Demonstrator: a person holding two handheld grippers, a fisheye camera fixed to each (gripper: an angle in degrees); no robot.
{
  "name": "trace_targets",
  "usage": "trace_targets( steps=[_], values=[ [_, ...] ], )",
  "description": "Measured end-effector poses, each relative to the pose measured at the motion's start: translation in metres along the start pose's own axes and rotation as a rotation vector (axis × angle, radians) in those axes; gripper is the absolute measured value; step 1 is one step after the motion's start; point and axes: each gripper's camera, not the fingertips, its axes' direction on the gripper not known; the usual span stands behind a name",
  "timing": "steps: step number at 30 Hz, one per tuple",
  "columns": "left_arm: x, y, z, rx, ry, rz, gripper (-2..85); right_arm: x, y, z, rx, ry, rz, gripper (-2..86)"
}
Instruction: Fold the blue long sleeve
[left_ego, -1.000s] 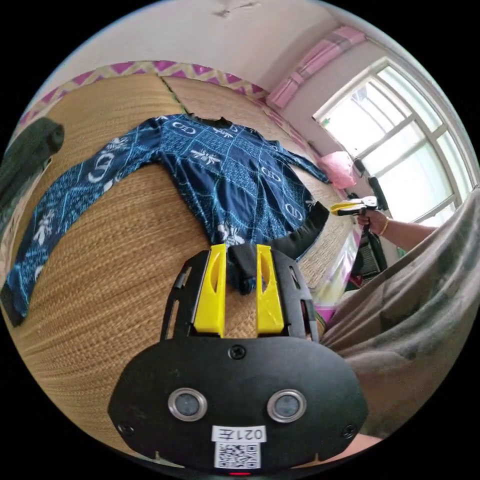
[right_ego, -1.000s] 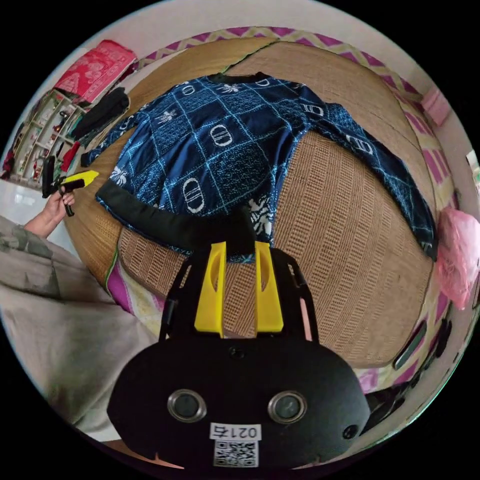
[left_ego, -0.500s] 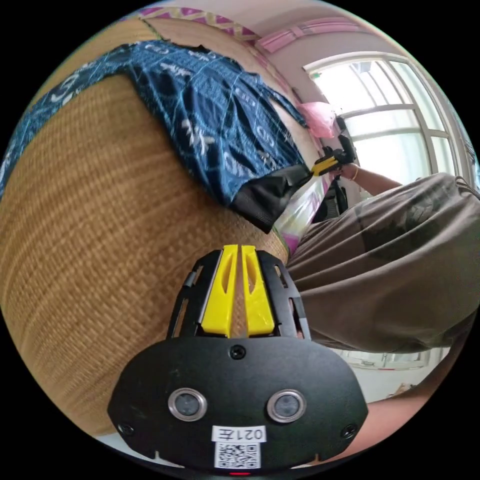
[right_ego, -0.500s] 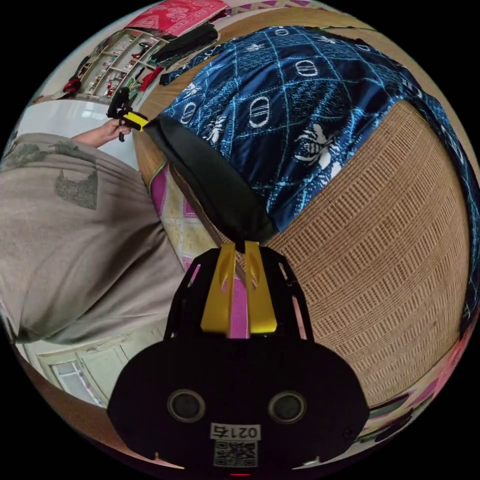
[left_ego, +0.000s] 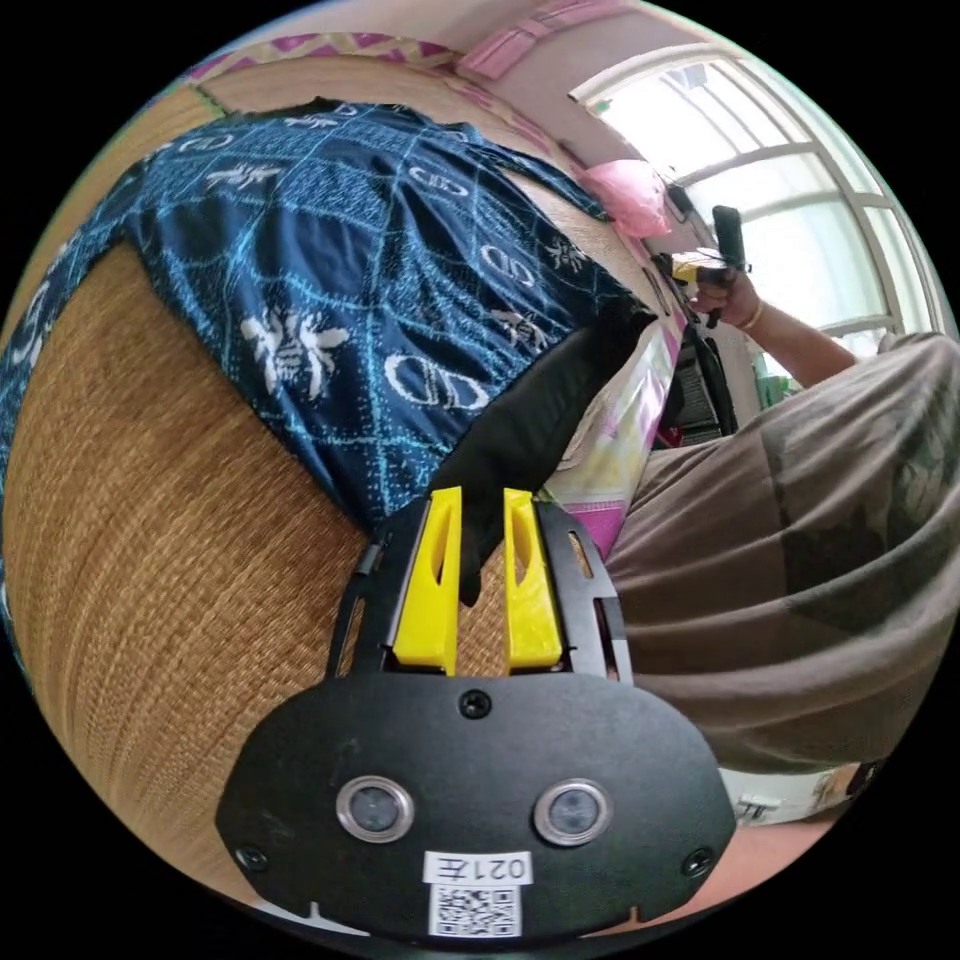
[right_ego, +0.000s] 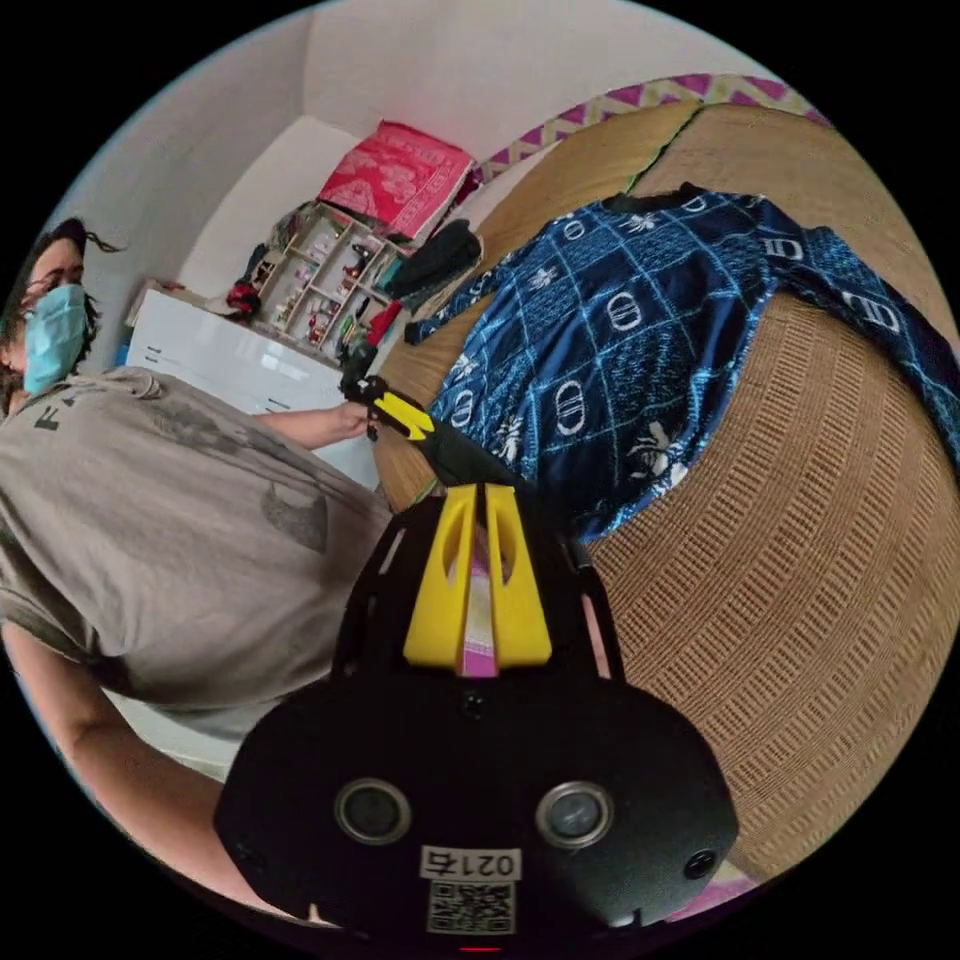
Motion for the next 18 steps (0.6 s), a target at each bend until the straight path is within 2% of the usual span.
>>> trace_targets(
  steps=[4, 9, 13, 15, 18],
  values=[
    [-0.018, 0.014, 0.004, 0.066, 0.05, -0.105, 0.0, 0.014, 0.002, 0.028, -0.08, 0.275, 0.065, 4.2],
    [-0.021, 0.007, 0.001, 0.052, 0.077, -0.17, -0.9, 0.027, -0.006, 0.103, -0.35, 0.514, 0.021, -0.2],
    [-0.013, -0.002, 0.003, 0.011, 0.068, -0.144, -0.9, 0.02, 0.005, 0.1, -0.36, 0.567, -0.048, -0.8],
    [-0.007, -0.006, 0.012, -0.027, 0.102, -0.125, -0.9, 0.013, 0.016, 0.101, -0.418, 0.661, -0.123, -0.8],
    [0.008, -0.01, 0.028, -0.075, 0.136, -0.092, -1.0, 0.017, 0.032, 0.091, -0.436, 0.678, -0.12, -0.8]
  ],
)
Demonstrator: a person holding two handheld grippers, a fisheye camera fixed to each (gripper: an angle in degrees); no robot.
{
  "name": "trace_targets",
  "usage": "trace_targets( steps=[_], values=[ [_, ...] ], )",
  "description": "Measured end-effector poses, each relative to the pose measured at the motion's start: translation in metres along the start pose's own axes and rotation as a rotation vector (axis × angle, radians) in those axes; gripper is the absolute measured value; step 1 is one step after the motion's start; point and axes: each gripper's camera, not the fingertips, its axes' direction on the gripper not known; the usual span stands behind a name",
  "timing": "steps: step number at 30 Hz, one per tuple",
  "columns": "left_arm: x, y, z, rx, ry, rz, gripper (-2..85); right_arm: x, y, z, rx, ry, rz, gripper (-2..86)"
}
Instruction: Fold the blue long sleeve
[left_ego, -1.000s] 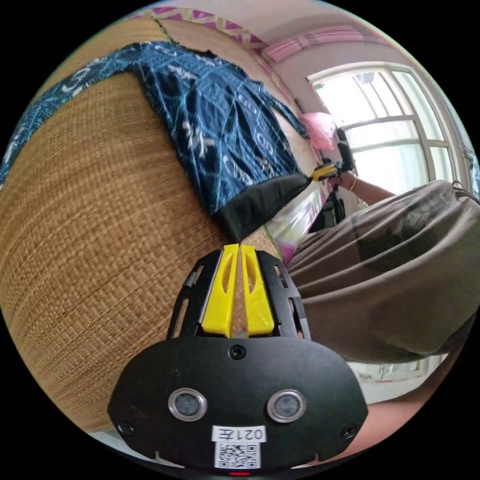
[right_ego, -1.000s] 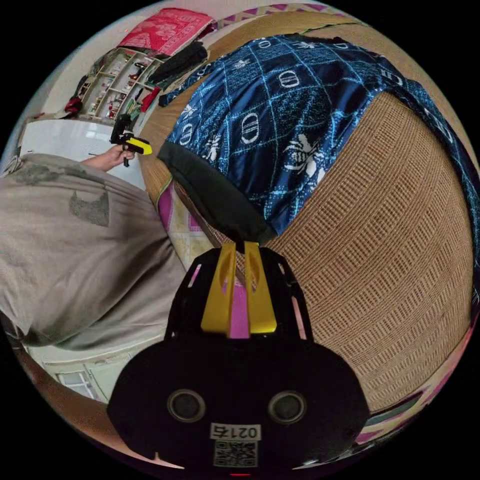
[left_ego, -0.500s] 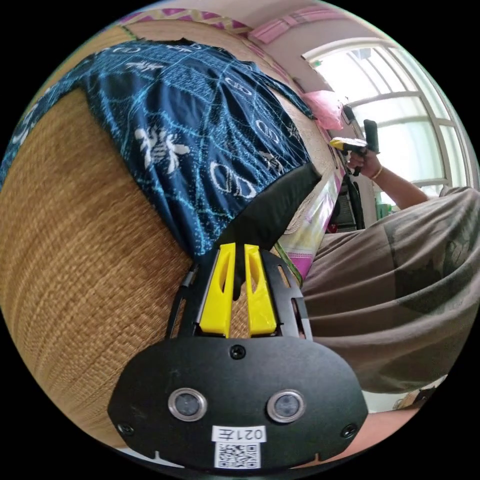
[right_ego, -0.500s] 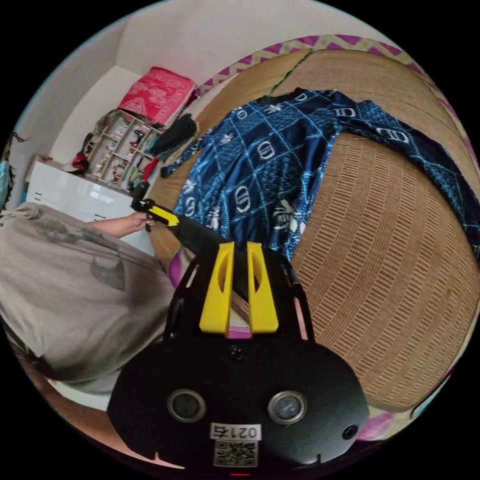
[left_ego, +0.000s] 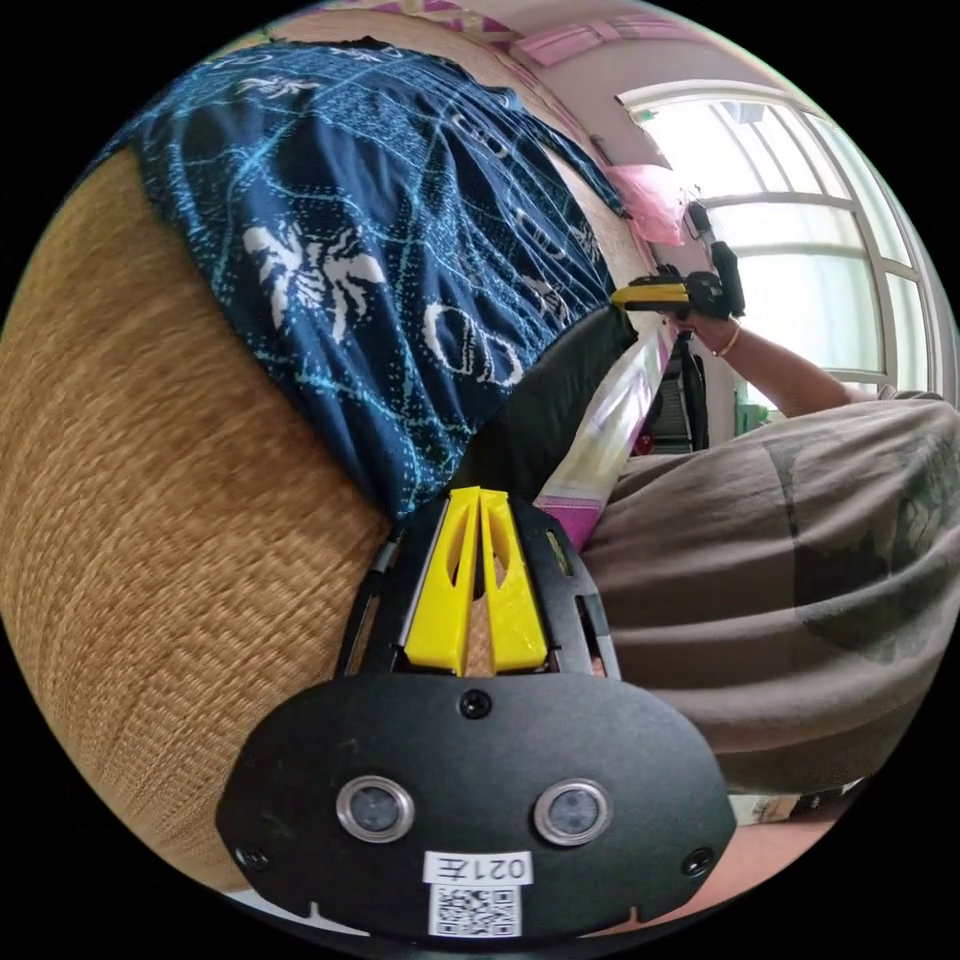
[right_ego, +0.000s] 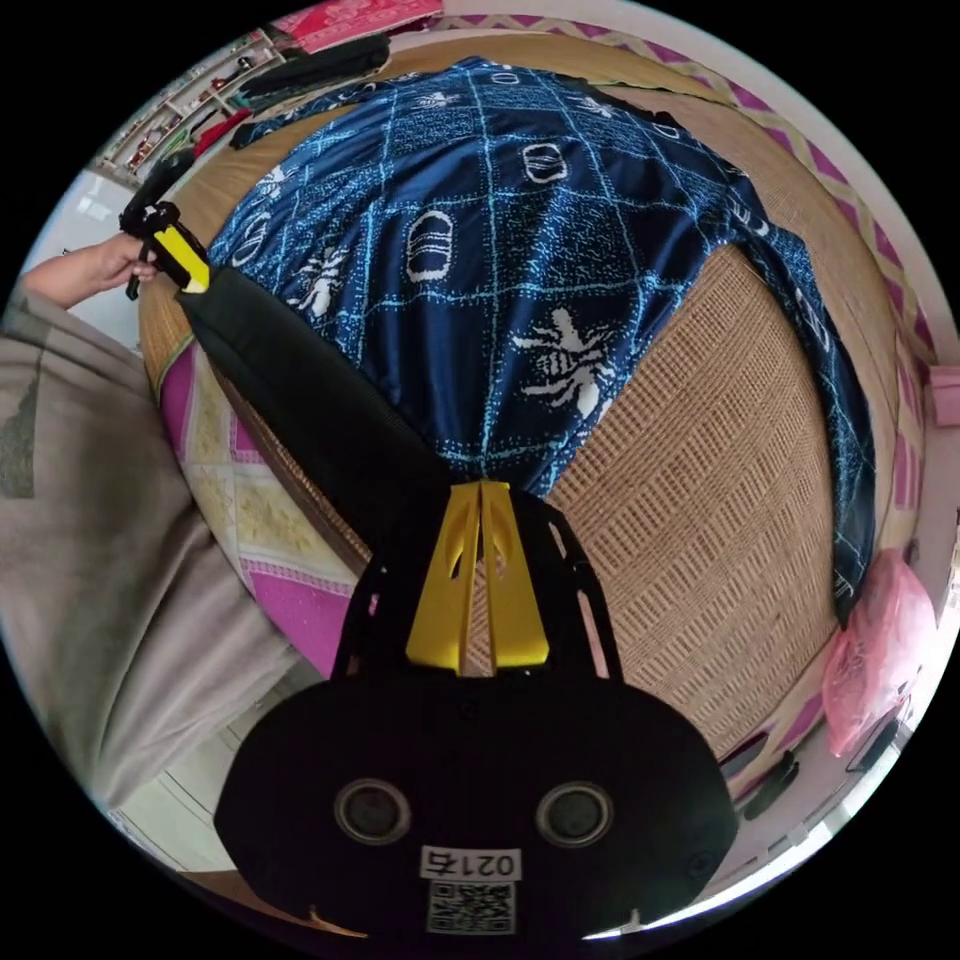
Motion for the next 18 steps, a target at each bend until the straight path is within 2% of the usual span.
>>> trace_targets(
  steps=[3, 8, 10, 11, 13, 15, 18],
  values=[
    [0.009, 0.003, 0.008, -0.016, 0.002, 0.006, -1.0, 0.011, 0.023, 0.003, 0.017, -0.067, 0.028, -0.8],
    [-0.002, 0.029, -0.004, 0.069, 0.037, -0.077, -0.9, 0.012, 0.052, 0.006, 0.077, -0.113, -0.02, -0.8],
    [-0.007, 0.037, -0.01, 0.089, 0.064, -0.111, -0.9, 0.02, 0.057, 0.005, 0.039, -0.175, 0.006, -0.7],
    [-0.01, 0.04, -0.014, 0.096, 0.095, -0.134, -1.0, 0.031, 0.063, -0.002, 0.066, -0.188, 0.063, -0.7],
    [-0.011, 0.049, -0.025, 0.158, 0.145, -0.147, -1.0, 0.06, 0.083, -0.026, 0.246, -0.187, 0.231, -0.6],
    [-0.009, 0.057, -0.04, 0.23, 0.162, -0.16, -0.9, 0.118, 0.127, -0.05, 0.499, -0.277, 0.547, -0.3],
    [-0.005, 0.071, -0.065, 0.329, 0.172, -0.192, -0.9, 0.186, 0.187, -0.057, 0.753, -0.347, 0.867, 0.6]
  ],
)
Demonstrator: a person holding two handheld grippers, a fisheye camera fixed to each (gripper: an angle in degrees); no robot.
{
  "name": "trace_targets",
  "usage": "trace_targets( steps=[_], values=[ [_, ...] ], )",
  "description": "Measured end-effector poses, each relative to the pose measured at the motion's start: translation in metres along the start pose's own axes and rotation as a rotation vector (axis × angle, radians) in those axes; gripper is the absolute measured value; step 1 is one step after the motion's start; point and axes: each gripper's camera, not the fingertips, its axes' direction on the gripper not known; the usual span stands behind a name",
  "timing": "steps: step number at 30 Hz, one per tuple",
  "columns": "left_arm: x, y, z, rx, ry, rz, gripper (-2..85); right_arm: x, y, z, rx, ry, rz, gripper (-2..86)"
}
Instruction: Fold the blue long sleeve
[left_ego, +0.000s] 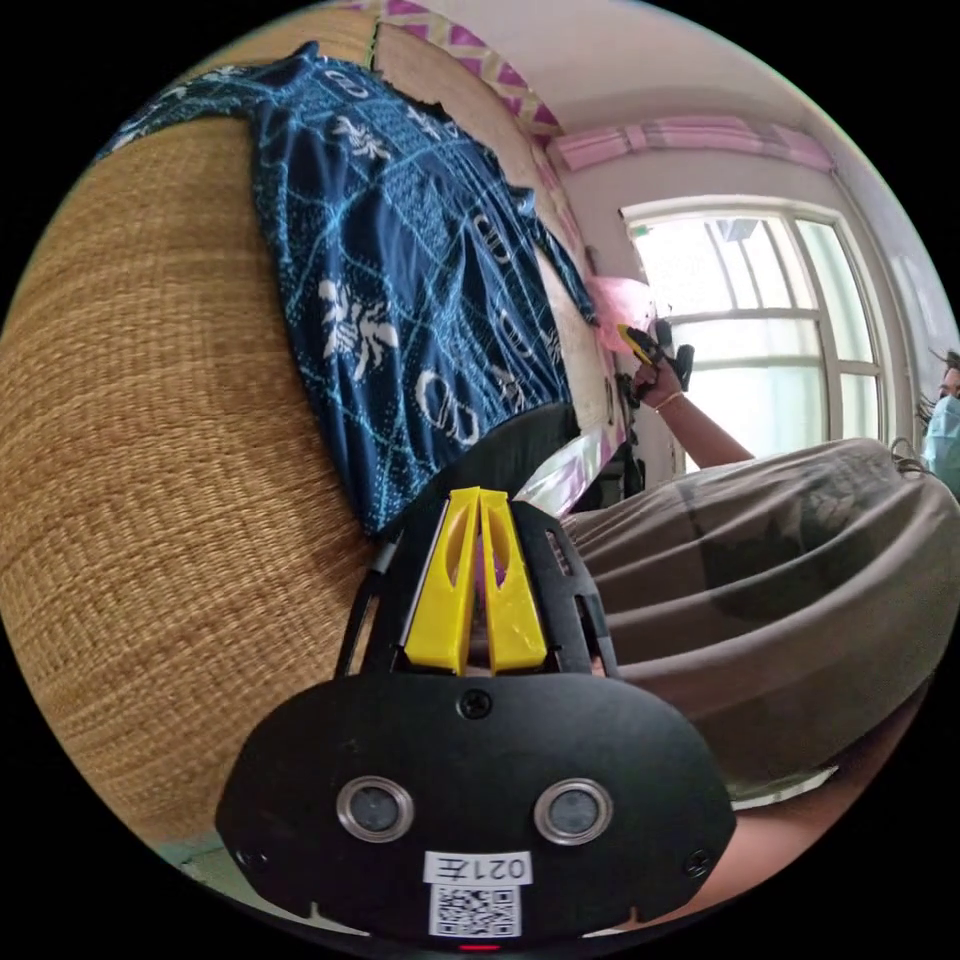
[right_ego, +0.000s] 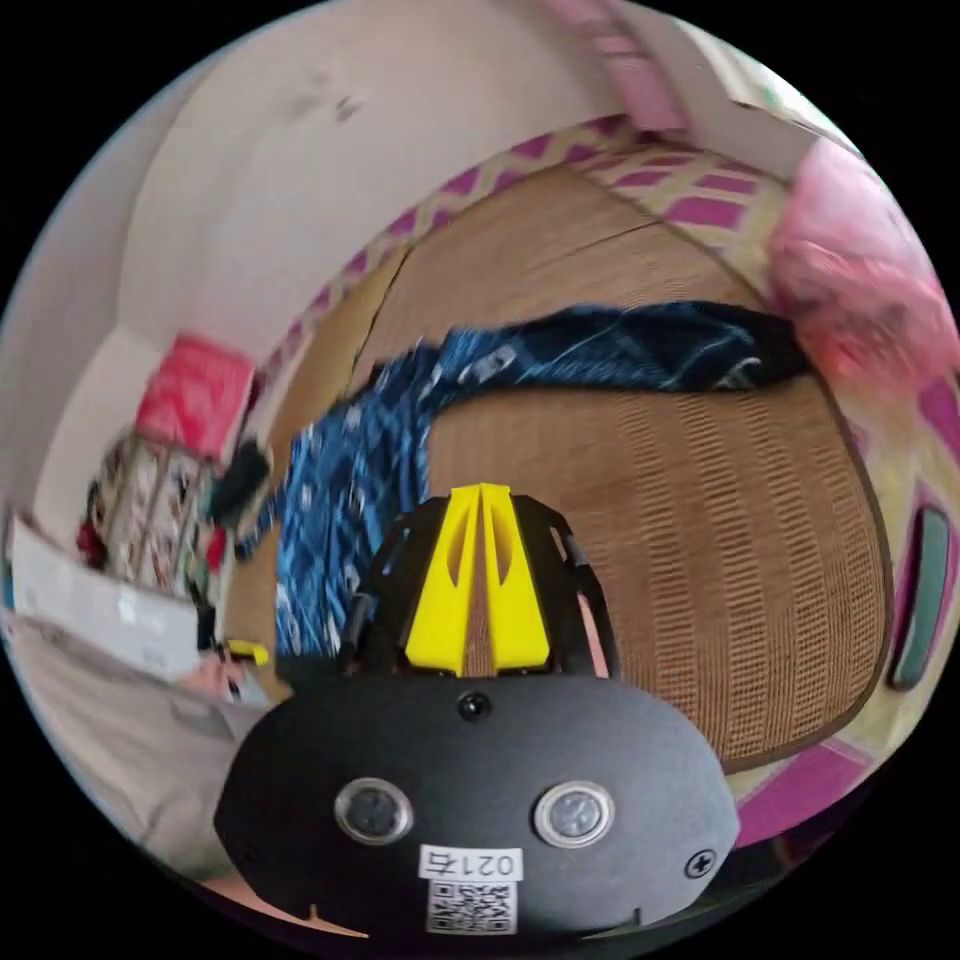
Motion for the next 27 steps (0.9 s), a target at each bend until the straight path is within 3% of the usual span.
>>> trace_targets(
  steps=[5, 9, 12, 22, 25, 27],
  values=[
    [0.015, 0.013, -0.035, 0.076, -0.06, -0.071, -0.9, 0.108, -0.017, -0.025, 0.136, 0.078, 0.381, 7.4],
    [0.017, 0.028, -0.052, 0.1, -0.093, -0.144, -0.9, 0.186, 0.005, -0.034, 0.282, -0.078, 0.702, 10.4],
    [0.015, 0.043, -0.067, 0.13, -0.122, -0.211, -0.9, 0.212, 0.01, -0.03, 0.314, -0.14, 0.784, 11.4],
    [-0.008, 0.079, -0.115, 0.19, -0.203, -0.354, -1.0, 0.226, 0.003, -0.025, 0.454, -0.256, 0.814, 3.4],
    [-0.024, 0.088, -0.127, 0.218, -0.193, -0.373, -1.0, 0.199, -0.013, -0.046, 0.506, -0.226, 0.727, 2.2],
    [-0.035, 0.093, -0.132, 0.236, -0.171, -0.377, -1.0, 0.158, -0.043, -0.071, 0.53, -0.215, 0.541, 1.8]
  ],
)
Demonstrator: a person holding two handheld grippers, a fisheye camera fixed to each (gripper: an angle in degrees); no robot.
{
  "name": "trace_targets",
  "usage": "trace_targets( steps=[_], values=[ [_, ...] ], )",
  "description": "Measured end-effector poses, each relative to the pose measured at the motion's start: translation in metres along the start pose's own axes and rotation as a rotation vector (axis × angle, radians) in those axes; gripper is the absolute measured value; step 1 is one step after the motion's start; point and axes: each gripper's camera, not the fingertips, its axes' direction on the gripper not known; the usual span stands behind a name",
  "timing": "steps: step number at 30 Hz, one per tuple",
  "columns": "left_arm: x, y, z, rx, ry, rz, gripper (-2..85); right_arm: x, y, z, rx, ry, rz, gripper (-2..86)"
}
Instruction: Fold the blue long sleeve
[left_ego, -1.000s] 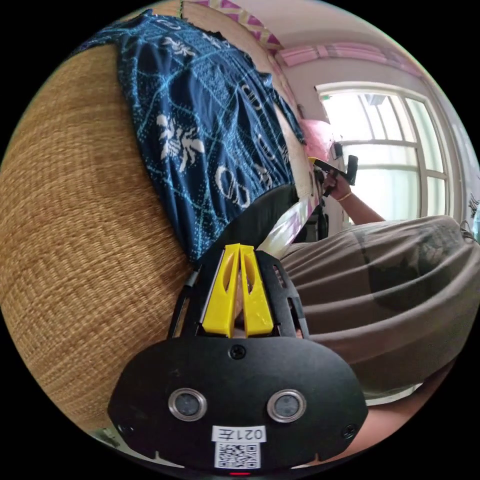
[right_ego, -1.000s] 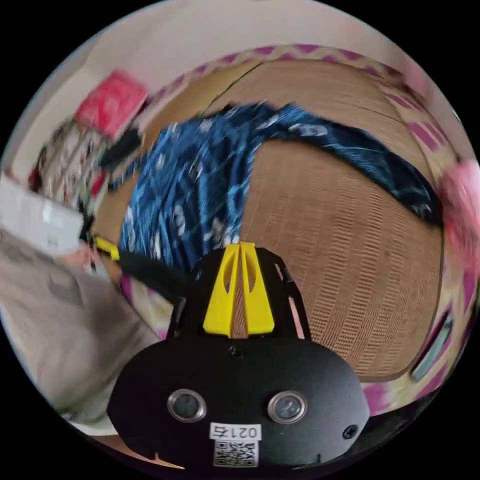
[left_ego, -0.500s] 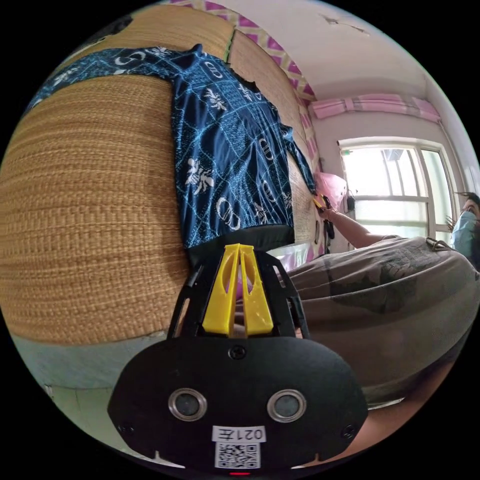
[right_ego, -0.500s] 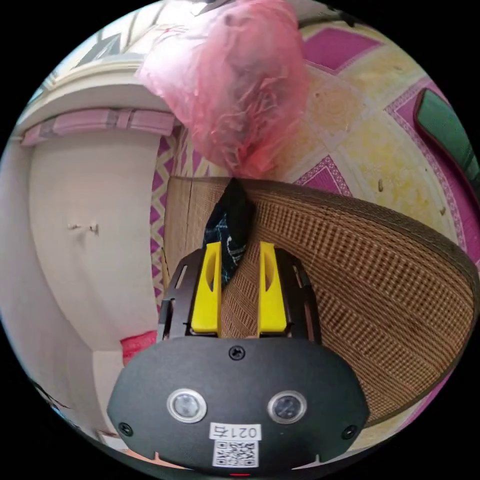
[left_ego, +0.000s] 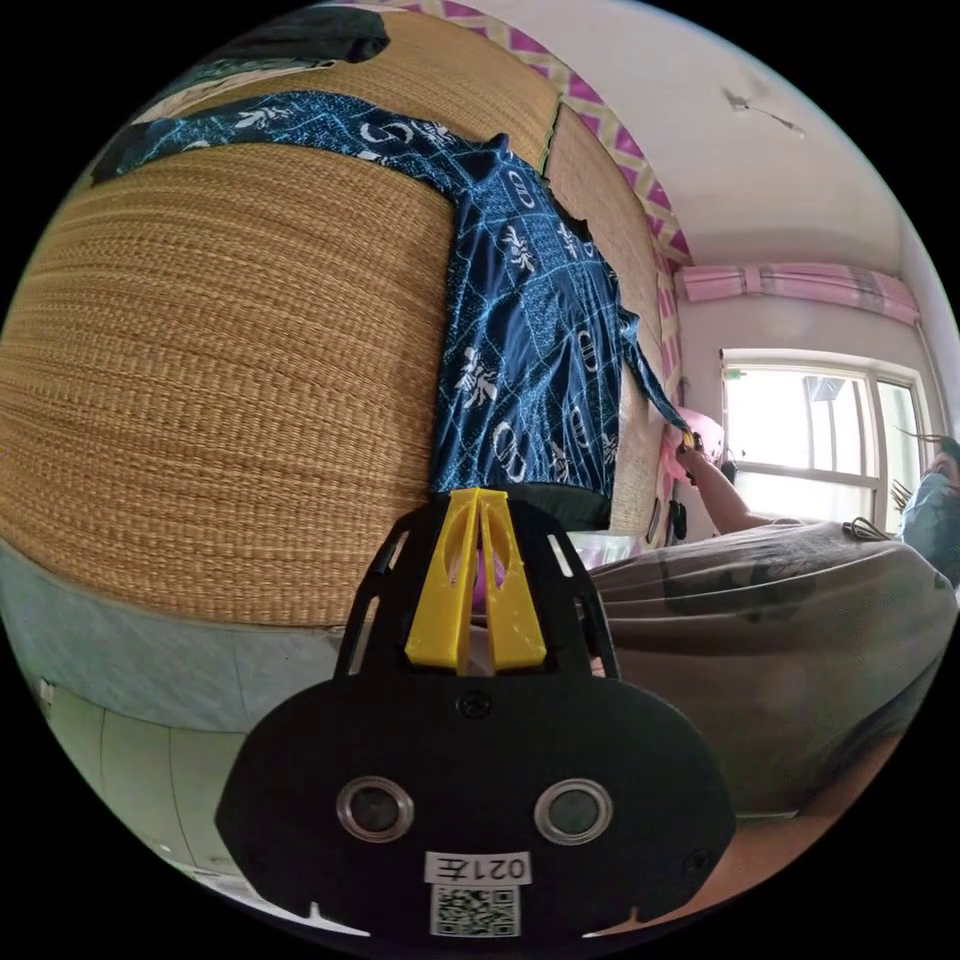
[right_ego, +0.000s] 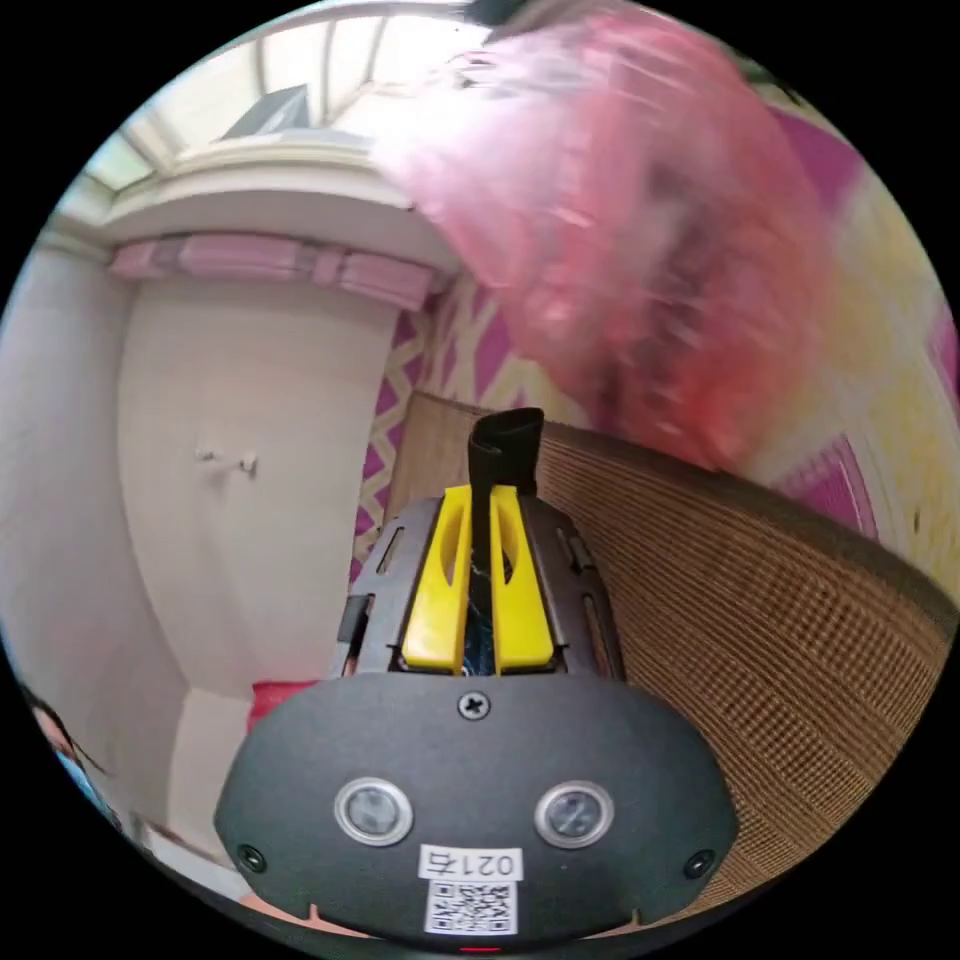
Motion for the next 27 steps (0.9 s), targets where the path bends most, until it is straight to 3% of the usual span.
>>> trace_targets(
  steps=[7, 14, 21, 27],
  values=[
    [-0.045, -0.009, -0.013, 0.027, 0.085, 0.066, -0.9, -0.23, 0.046, 0.022, -0.197, -0.082, -0.609, 1.7],
    [-0.091, -0.006, -0.044, 0.034, 0.207, 0.177, -0.9, -0.419, 0.252, 0.109, -0.461, -0.06, -1.071, 1.6],
    [-0.158, 0.022, -0.104, 0.078, 0.254, 0.167, -0.9, -0.448, 0.499, 0.233, -0.712, 0.206, -1.413, 1.7],
    [-0.216, 0.049, -0.161, 0.125, 0.223, 0.128, -1.0, -0.446, 0.604, 0.305, -0.818, 0.393, -1.433, 2.3]
  ],
)
